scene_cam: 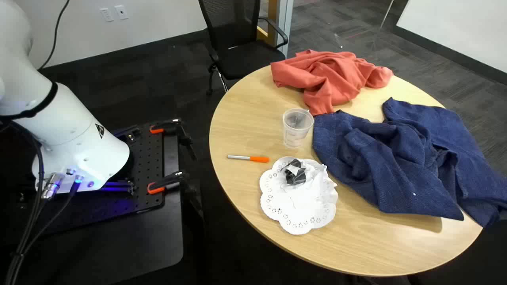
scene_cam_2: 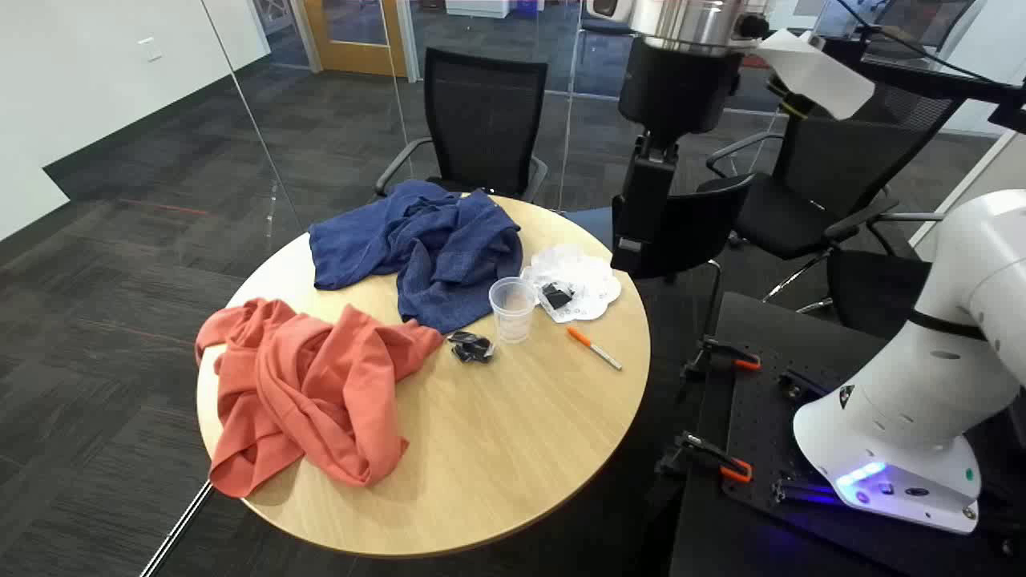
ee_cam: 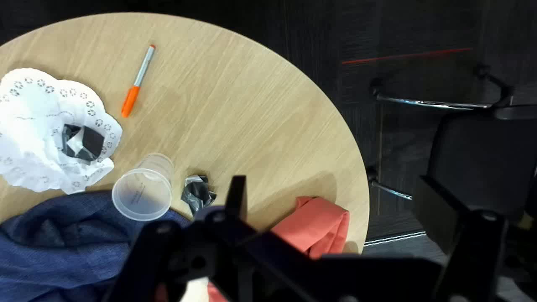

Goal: Put the marker in the colourless cup

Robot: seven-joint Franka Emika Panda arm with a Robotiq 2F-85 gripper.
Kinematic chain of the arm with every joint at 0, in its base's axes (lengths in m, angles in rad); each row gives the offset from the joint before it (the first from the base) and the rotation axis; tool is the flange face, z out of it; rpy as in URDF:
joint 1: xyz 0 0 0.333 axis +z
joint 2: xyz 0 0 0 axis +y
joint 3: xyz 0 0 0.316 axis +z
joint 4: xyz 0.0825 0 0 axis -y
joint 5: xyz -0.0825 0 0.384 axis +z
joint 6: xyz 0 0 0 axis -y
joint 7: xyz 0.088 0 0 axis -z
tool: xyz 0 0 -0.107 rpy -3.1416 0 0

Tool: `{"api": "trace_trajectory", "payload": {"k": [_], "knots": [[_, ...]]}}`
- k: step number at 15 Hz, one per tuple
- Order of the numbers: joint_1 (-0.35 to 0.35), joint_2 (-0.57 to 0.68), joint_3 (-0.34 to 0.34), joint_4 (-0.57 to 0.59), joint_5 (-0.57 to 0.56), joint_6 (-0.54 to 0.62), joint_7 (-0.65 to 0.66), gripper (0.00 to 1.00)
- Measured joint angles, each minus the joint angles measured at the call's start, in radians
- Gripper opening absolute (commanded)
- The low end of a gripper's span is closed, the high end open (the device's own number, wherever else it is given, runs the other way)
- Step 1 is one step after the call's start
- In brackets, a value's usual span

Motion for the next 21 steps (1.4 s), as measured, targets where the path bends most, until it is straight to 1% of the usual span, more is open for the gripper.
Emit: {"api": "trace_trajectory", "payload": {"k": [14,18,21], "knots": [[-0.006,0.001,-0.001,0.0,0.0,0.0,0.001,1.0],[-0.053,0.01,-0.023,-0.023,0.0,0.013,0.002,1.0],[-0.098,0.027,-0.037,-0.068,-0.013,0.064,0.003,1.0]]}}
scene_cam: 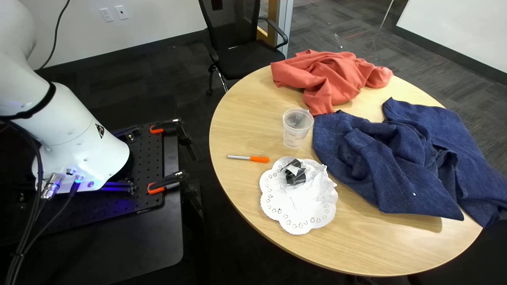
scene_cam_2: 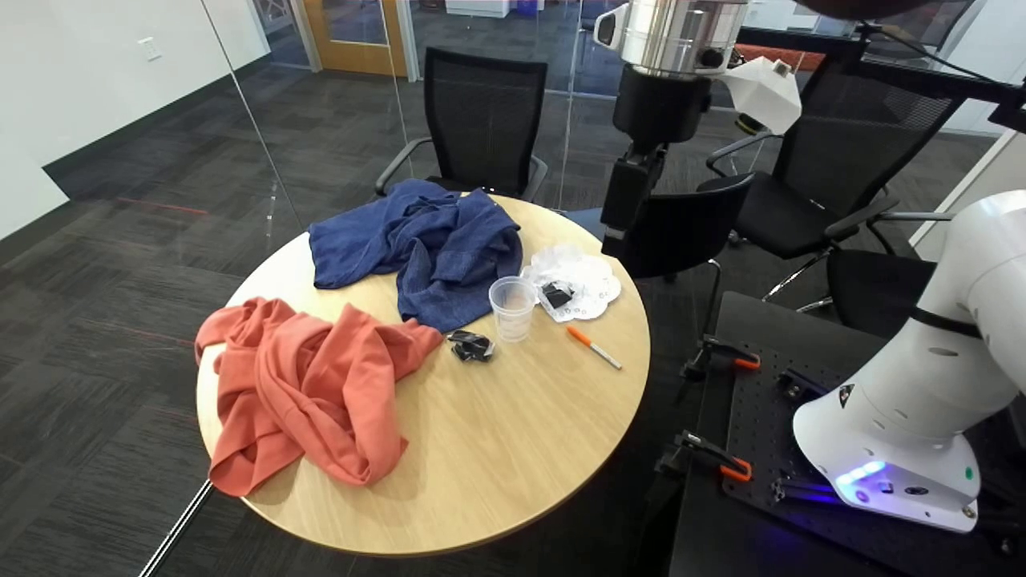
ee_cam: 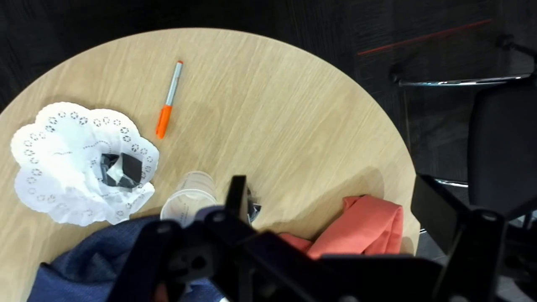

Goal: Put the marker in the colourless cup

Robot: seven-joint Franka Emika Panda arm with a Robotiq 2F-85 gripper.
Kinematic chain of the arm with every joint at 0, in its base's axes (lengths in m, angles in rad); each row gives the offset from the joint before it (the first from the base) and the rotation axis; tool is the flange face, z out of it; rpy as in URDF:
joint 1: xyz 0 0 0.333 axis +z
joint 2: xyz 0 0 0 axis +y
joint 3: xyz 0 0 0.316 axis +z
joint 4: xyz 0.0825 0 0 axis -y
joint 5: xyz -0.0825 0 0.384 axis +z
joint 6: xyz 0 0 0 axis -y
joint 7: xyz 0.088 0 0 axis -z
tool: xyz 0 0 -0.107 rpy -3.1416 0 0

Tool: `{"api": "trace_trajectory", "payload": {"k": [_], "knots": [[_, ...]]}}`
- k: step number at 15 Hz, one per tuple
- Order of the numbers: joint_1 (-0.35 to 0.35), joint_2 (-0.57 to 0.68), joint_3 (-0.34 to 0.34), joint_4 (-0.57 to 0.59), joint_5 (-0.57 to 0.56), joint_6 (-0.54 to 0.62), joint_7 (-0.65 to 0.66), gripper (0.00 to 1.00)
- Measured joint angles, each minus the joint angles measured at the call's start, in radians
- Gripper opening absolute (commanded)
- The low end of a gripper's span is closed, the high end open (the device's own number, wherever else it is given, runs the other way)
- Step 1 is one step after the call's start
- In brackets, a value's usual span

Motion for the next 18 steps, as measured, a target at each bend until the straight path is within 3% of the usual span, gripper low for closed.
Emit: {"api": "trace_trajectory", "payload": {"k": [11,18], "knots": [[-0.129,0.153,-0.025,-0.2,-0.111,0.401,0.056,1.0],[-0.15,0.335,-0.095,-0.209,-0.113,0.5,0.055,1.0]]}}
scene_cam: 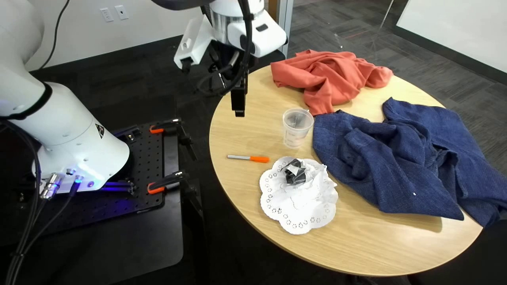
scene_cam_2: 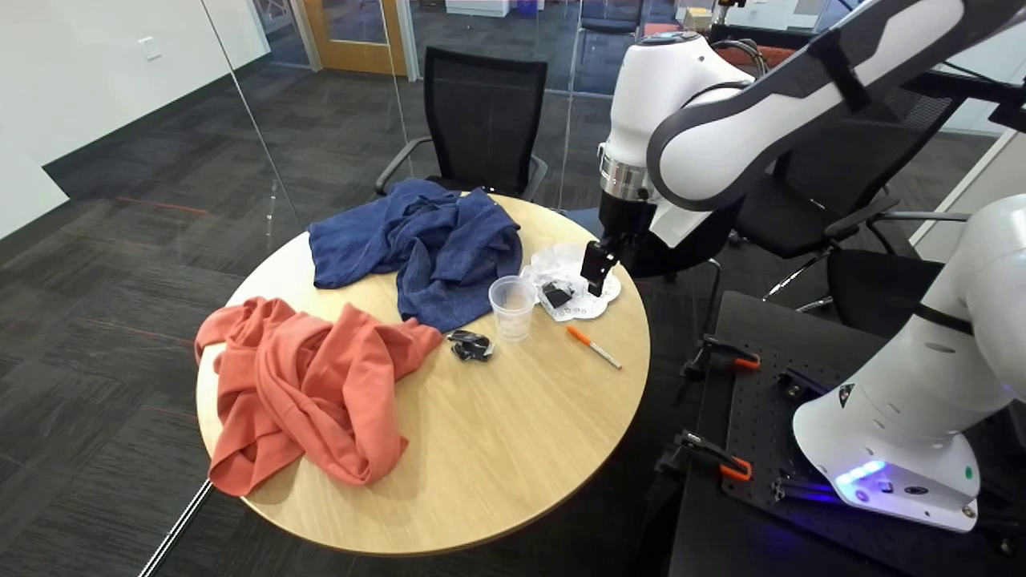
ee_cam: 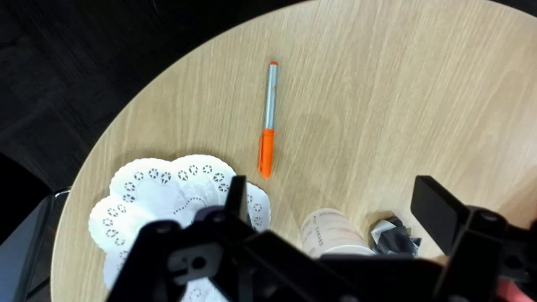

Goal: Put the marker in the colourless cup

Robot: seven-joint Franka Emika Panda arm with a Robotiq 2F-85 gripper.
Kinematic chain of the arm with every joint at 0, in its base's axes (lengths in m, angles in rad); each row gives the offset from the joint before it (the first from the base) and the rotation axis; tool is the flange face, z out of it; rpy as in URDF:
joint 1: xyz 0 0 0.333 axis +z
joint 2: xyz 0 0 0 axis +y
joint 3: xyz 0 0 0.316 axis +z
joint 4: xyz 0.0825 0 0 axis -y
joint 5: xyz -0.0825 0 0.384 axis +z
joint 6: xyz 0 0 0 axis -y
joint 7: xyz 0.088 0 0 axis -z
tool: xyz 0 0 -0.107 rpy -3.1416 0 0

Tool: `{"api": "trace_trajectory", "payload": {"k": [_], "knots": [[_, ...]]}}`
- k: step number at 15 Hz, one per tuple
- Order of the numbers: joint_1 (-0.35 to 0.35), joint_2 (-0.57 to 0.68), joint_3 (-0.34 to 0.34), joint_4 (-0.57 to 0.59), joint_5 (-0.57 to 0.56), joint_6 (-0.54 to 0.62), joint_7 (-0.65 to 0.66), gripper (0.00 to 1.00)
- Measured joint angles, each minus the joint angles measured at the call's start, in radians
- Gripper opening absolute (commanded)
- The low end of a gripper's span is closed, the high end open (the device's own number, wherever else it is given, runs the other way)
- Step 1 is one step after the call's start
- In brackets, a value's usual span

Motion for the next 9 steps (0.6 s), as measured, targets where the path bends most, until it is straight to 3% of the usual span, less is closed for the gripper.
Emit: {"api": "trace_trajectory", "payload": {"k": [9], "knots": [[0.0,0.038,-0.007,0.004,0.0,0.001,0.0,1.0]]}}
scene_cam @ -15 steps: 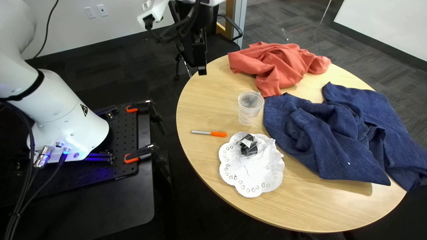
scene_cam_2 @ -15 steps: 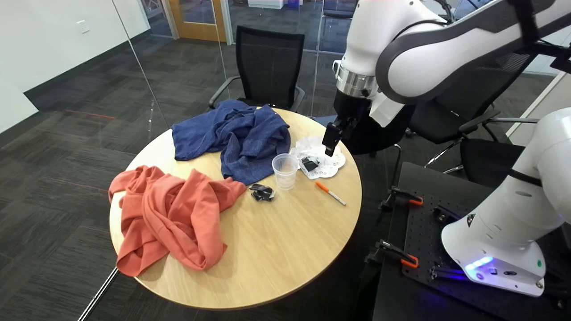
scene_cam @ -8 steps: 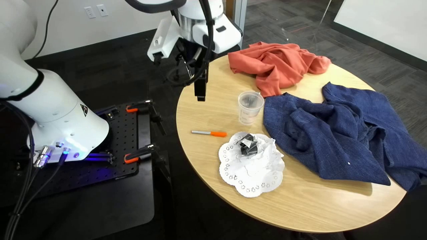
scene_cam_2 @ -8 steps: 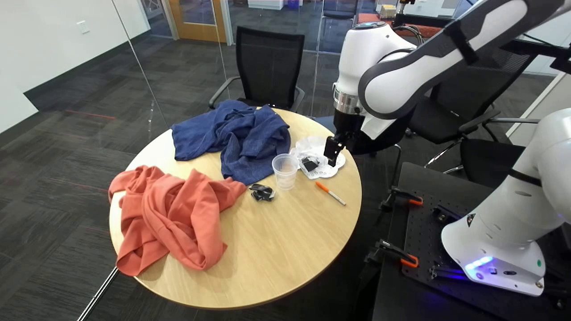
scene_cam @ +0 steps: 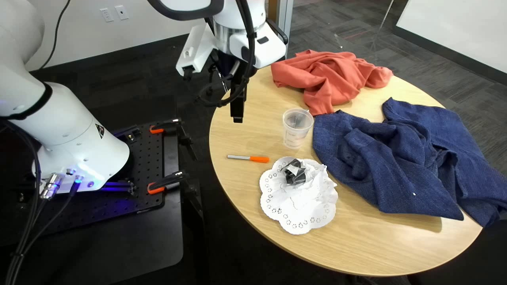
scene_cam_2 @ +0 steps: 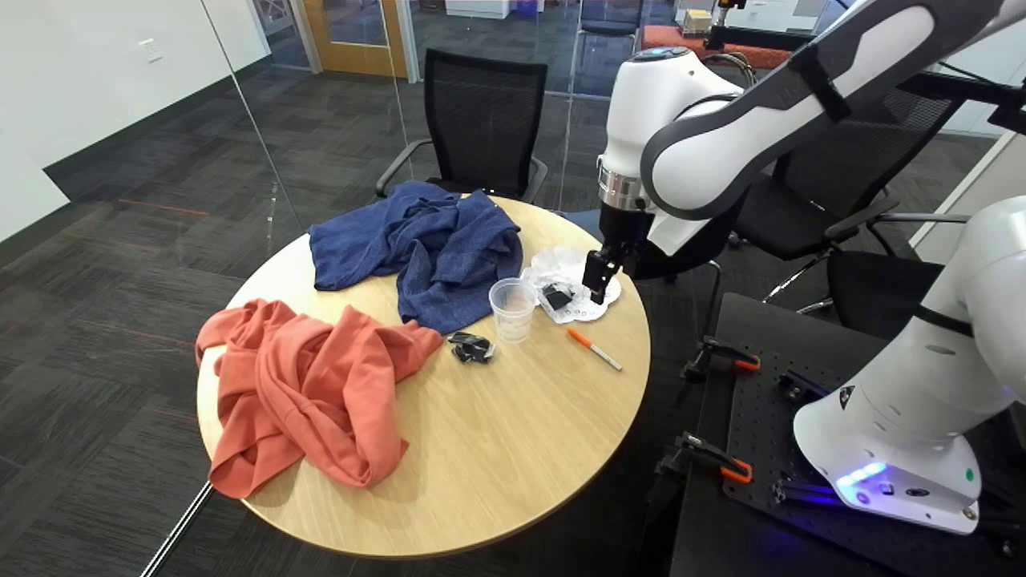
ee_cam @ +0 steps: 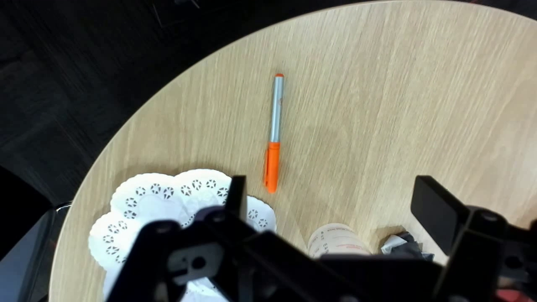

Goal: Put the marker in the colourless cup

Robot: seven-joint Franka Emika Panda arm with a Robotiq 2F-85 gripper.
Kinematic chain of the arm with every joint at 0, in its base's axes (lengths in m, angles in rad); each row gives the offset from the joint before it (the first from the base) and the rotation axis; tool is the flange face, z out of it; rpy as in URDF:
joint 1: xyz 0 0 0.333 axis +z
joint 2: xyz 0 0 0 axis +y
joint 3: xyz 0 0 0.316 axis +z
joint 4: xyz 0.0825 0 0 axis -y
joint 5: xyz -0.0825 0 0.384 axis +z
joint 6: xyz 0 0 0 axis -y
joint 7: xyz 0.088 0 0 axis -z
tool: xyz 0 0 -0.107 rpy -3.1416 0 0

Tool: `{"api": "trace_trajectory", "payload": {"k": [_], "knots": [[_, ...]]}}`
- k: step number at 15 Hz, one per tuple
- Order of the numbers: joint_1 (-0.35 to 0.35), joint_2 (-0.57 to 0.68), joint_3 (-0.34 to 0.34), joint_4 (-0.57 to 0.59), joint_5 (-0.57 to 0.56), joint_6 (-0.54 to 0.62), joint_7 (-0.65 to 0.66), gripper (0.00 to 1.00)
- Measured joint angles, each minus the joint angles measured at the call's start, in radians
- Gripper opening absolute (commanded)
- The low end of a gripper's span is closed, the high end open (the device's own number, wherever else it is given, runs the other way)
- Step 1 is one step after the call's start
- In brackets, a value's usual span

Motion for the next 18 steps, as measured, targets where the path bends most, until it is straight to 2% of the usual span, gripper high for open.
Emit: {"api": "trace_trajectory", "payload": {"k": [5,12,18], "knots": [[-0.001,0.047,-0.003,0.005,0.008,0.033,0.0,1.0],[-0.001,0.232,-0.008,0.026,0.077,0.222,-0.021,1.0],[-0.004,0.394,-0.02,0.083,0.083,0.338,-0.018,1.0]]}}
